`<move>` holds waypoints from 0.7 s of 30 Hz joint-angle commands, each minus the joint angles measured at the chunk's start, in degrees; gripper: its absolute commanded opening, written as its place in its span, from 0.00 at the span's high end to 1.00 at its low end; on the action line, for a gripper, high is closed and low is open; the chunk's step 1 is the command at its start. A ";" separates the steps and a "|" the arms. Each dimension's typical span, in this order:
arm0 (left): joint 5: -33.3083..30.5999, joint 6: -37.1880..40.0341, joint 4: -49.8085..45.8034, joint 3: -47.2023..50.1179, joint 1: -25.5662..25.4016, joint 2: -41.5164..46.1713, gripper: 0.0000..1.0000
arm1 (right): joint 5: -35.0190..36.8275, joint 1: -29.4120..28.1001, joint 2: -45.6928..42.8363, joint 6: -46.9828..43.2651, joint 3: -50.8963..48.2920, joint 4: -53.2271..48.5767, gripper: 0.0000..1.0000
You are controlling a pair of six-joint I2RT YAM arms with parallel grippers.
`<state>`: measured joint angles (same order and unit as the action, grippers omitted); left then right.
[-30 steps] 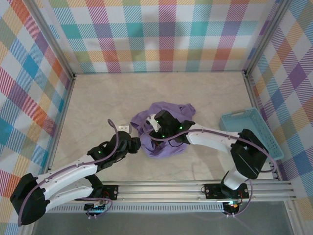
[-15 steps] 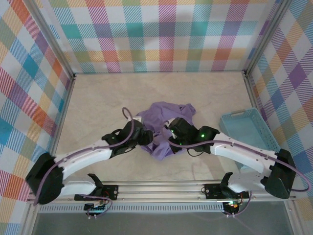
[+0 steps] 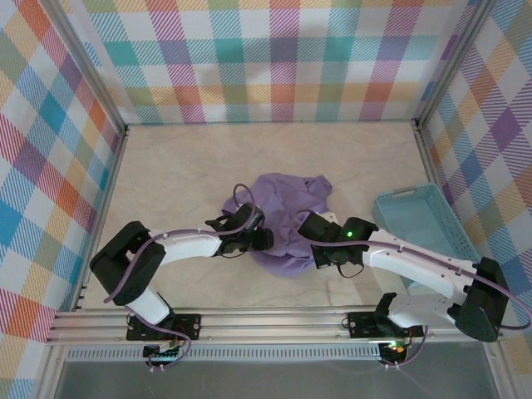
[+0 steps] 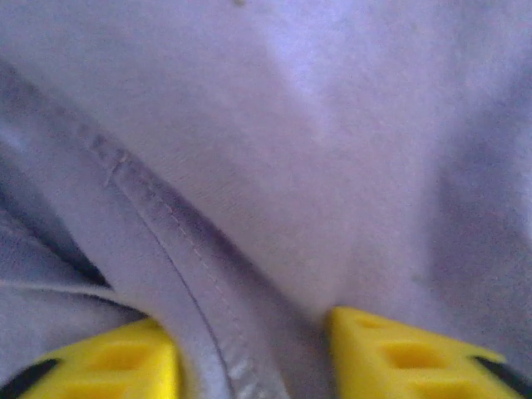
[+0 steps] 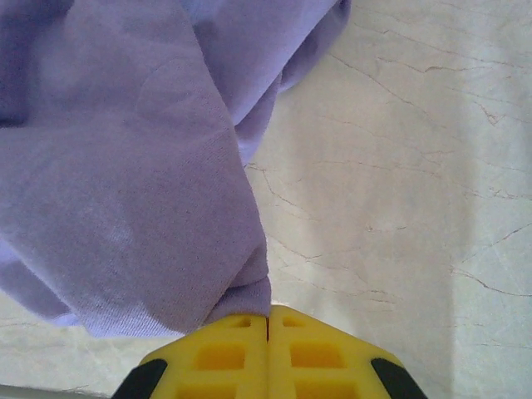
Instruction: Fold the inside-out t-shirt
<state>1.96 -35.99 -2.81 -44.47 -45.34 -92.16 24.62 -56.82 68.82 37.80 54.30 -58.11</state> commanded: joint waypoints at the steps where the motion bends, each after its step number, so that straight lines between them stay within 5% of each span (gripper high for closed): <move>1: -0.35 0.42 -0.84 -1.86 -0.29 -1.18 0.73 | 2.85 0.19 0.73 1.41 1.04 -2.80 1.00; 5: -5.59 1.83 -6.47 -4.69 0.92 -0.46 1.00 | 4.27 0.17 -2.37 -1.13 2.21 -4.69 1.00; 21: -14.41 4.65 -22.06 -6.99 14.86 22.24 1.00 | 9.83 0.13 -6.79 -14.87 10.51 -3.75 1.00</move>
<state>-10.02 -32.14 -19.92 -51.59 -31.92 -70.61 32.25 -56.82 61.32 27.55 61.60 -62.19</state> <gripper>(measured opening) 0.050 0.066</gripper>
